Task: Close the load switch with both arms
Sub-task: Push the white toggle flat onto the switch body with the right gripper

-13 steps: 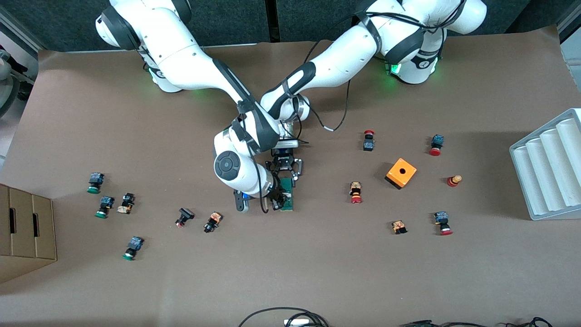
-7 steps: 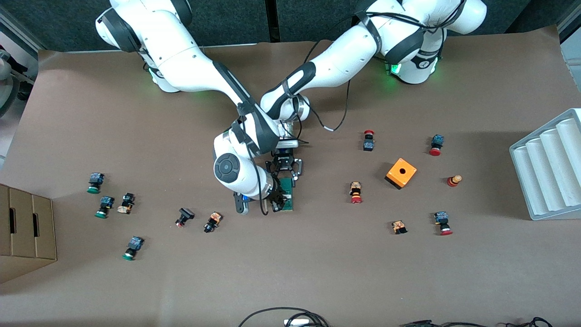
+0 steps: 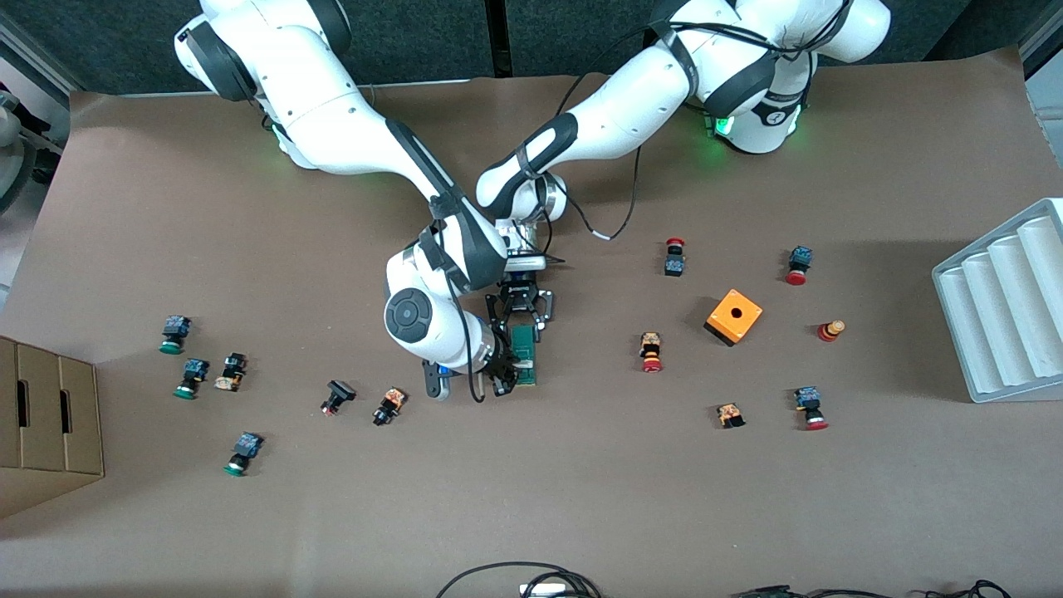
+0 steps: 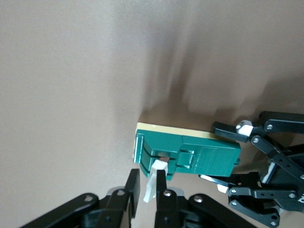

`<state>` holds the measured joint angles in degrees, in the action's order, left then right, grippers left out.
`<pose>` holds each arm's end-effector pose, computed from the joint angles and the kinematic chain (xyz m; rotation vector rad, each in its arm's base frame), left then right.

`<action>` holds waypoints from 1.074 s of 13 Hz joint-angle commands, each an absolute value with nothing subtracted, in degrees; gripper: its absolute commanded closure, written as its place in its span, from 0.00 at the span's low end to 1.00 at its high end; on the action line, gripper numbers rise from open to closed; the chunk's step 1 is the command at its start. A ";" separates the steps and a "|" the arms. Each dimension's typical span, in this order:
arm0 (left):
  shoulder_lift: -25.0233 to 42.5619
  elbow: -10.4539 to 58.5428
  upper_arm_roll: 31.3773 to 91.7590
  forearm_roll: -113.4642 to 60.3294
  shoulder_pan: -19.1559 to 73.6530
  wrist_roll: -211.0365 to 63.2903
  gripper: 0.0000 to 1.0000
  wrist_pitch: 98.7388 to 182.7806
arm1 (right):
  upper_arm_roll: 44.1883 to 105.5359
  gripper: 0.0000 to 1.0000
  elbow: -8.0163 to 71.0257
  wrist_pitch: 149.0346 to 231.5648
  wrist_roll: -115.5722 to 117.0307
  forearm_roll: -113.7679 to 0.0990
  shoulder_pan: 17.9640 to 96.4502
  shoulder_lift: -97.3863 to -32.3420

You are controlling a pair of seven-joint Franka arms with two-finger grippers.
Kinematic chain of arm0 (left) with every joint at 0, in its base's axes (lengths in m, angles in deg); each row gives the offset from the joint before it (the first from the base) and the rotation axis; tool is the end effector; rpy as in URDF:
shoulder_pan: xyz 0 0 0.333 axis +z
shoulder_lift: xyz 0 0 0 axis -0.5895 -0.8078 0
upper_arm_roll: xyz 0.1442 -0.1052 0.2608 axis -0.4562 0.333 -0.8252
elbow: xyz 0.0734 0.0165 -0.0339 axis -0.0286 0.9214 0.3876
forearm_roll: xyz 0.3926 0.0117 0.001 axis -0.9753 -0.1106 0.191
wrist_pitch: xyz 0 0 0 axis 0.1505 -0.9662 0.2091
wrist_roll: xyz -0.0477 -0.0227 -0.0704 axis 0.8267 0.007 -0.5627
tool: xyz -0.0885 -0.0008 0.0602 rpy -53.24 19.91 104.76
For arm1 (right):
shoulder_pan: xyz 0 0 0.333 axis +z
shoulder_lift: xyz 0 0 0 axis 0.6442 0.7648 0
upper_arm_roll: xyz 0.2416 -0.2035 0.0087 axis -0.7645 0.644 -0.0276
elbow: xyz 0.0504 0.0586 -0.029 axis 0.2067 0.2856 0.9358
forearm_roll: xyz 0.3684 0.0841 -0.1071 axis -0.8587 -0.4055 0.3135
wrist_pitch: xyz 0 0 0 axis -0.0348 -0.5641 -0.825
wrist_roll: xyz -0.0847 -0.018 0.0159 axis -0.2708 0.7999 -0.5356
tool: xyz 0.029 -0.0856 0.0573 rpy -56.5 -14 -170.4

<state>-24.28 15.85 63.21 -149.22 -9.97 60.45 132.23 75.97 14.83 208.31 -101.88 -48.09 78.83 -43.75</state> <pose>0.3559 -0.5656 0.0589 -2.5182 -0.0070 -1.8091 0.6119 0.4147 0.2436 -2.1869 1.8838 0.3175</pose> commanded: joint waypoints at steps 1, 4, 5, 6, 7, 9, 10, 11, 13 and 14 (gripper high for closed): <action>-26.08 14.95 63.11 -149.73 -11.07 61.53 0.33 133.11 | 75.92 0.79 11.67 207.74 -101.51 -50.05 78.08 -41.40; -25.99 14.95 63.11 -149.73 -11.07 61.53 0.33 133.11 | 75.92 0.79 11.06 208.10 -101.60 -50.05 78.17 -40.52; -25.99 14.95 63.11 -149.73 -10.99 61.53 0.33 133.11 | 75.92 0.79 10.71 208.10 -101.60 -50.05 78.17 -40.08; -25.99 14.95 63.11 -149.73 -10.99 61.53 0.33 133.11 | 75.92 0.79 9.84 208.10 -101.60 -50.05 78.17 -39.38; -25.99 14.95 63.11 -149.73 -10.99 61.53 0.33 133.11 | 75.92 0.79 9.65 208.10 -101.60 -50.05 78.25 -39.03; -25.99 14.95 63.11 -149.73 -10.99 61.53 0.33 133.11 | 75.92 0.79 9.56 208.18 -101.60 -50.05 78.34 -38.85; -25.99 14.95 63.11 -149.73 -10.99 61.53 0.33 133.11 | 75.92 0.79 9.30 208.18 -101.60 -50.05 78.25 -38.58; -25.99 14.95 63.11 -149.73 -10.99 61.62 0.33 133.11 | 75.92 0.79 8.60 208.18 -101.60 -49.96 78.25 -37.97; -25.99 14.95 63.11 -149.73 -10.99 61.53 0.33 133.11 | 75.92 0.79 8.24 208.36 -101.69 -49.96 78.25 -37.18; -25.99 14.95 63.11 -149.73 -10.99 61.53 0.33 133.11 | 75.92 0.79 8.24 208.53 -101.69 -49.96 78.25 -37.26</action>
